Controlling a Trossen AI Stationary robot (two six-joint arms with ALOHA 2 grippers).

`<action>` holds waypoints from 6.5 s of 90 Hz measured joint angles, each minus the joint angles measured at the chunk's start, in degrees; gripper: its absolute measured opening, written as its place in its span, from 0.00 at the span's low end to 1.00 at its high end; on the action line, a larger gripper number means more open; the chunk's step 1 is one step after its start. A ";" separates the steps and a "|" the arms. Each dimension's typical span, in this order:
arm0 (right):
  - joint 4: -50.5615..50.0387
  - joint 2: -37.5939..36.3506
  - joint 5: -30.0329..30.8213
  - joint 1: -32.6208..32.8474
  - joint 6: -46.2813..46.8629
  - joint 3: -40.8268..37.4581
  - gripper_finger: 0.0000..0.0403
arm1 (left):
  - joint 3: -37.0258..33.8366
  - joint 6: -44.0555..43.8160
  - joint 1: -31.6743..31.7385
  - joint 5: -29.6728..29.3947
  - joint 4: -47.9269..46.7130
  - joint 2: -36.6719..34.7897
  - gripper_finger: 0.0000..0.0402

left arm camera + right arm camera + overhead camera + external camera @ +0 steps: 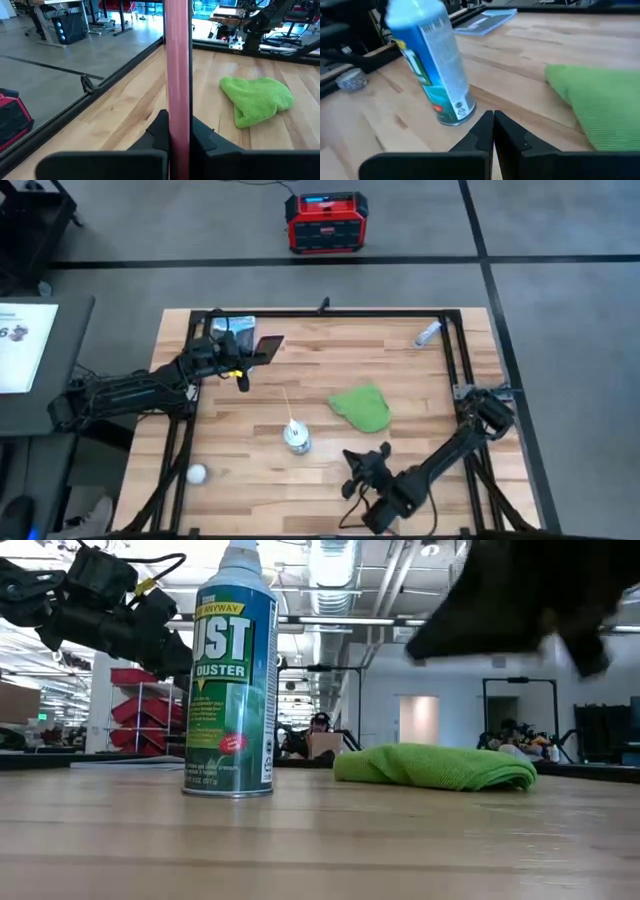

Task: Apply microfiber cloth
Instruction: Wipe the front of the black cellphone with the green microfiber cloth

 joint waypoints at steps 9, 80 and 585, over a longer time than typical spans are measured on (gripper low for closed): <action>19.66 0.02 -4.68 -2.34 -13.63 -6.21 0.00 | 0.00 -0.09 0.00 0.00 1.07 0.00 0.00; 15.63 -28.15 -30.12 -14.35 -31.88 -26.97 0.00 | 0.00 0.09 0.00 0.00 0.60 0.00 0.00; 60.82 -19.06 -33.99 -42.32 -99.11 -7.34 0.00 | 10.82 -3.50 -7.45 5.88 20.40 29.35 0.02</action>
